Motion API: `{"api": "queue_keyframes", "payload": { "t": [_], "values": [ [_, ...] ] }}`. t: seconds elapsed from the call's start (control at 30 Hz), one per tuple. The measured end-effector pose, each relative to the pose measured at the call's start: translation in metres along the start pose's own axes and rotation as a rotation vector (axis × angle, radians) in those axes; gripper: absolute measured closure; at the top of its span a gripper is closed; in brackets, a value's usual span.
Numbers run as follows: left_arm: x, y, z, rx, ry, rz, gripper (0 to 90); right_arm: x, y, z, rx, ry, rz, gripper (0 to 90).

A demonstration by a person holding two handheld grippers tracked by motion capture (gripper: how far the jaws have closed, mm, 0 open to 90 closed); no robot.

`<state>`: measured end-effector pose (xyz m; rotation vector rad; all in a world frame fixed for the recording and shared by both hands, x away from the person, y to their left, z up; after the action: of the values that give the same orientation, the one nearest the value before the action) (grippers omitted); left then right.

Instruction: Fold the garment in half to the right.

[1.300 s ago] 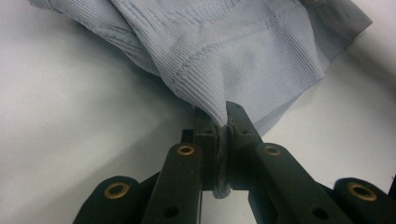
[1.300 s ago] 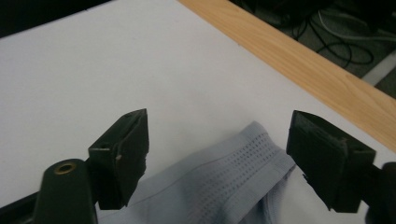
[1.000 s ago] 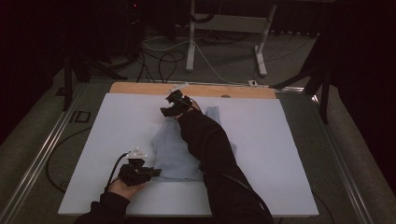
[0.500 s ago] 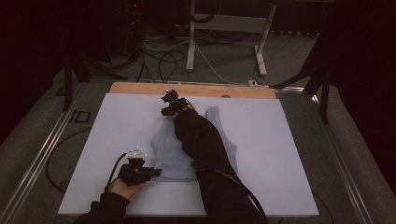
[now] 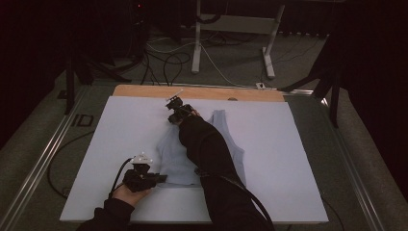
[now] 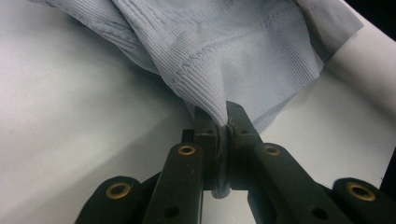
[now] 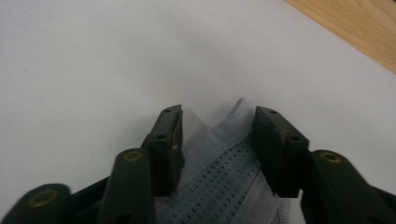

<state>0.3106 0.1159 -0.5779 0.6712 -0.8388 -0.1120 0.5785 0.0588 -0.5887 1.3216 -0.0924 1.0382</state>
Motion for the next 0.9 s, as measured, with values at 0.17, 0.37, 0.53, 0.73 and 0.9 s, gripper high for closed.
{"api": "queue_keyframes", "payload": {
  "t": [0.17, 0.37, 0.53, 0.73, 0.9],
  "values": [
    [0.000, 0.001, 0.000, -0.004, 0.003, 0.001, 86.0, 0.000, 0.001, -0.002, 0.014, 0.017, -0.006, 67.4],
    [0.000, 0.002, -0.001, -0.002, 0.008, 0.008, 86.1, 0.000, 0.001, 0.002, -0.035, 0.053, -0.005, 86.0],
    [0.001, 0.002, -0.002, -0.001, 0.012, 0.009, 86.0, 0.002, 0.005, 0.005, -0.022, 0.054, 0.016, 87.2],
    [0.002, 0.003, -0.001, 0.000, 0.014, 0.020, 86.1, 0.011, 0.019, 0.015, -0.024, 0.044, 0.052, 87.4],
    [0.005, 0.004, 0.001, 0.000, 0.011, 0.027, 86.1, 0.014, 0.030, 0.024, -0.018, 0.035, 0.077, 87.4]
  ]
}}
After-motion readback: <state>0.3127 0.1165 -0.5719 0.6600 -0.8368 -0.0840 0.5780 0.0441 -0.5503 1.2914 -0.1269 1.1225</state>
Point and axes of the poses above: each handheld gripper's, and its own axes: y roughly backward along the jaws, x roughly out of its top, z roughly to its right, the point moved 9 cm from there along -y, roughly forward along the jaws, and after that the axes turned 15 degrees about -x, right-handed, at the moved point
